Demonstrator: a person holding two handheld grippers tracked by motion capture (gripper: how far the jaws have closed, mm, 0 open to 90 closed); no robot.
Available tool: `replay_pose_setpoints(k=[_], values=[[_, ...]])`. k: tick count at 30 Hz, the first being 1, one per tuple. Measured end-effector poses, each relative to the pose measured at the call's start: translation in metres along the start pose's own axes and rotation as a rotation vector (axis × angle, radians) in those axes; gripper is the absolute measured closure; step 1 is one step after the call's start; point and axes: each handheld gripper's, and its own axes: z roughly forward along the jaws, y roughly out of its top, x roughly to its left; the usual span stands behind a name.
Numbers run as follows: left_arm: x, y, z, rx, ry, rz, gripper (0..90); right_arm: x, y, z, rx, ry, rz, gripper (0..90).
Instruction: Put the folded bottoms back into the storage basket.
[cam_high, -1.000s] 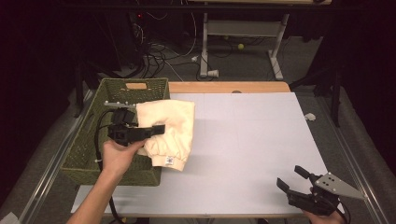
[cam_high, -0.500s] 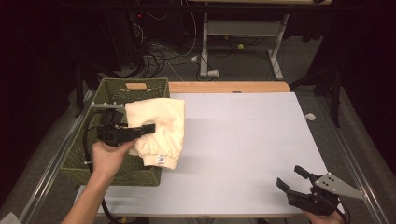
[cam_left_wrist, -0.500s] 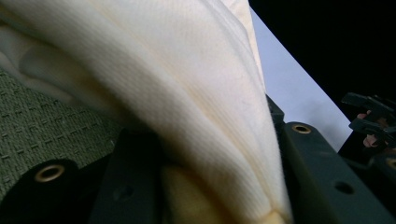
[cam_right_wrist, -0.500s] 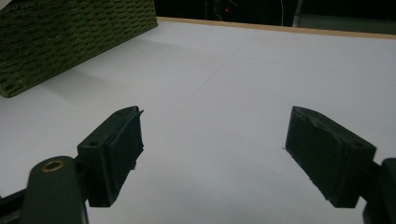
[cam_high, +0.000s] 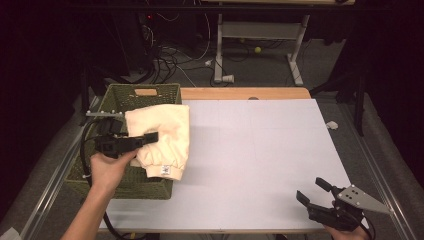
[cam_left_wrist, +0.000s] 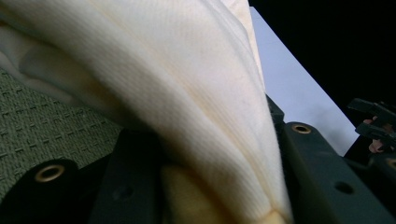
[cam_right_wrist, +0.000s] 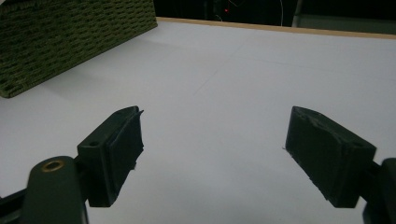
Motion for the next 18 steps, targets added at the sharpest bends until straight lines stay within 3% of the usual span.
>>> replay_pose_setpoints(k=[18], values=[[0.013, -0.006, -0.017, -0.030, 0.034, -0.036, 60.1, 0.000, 0.000, 0.000, 0.003, -0.003, 0.002, 19.6]])
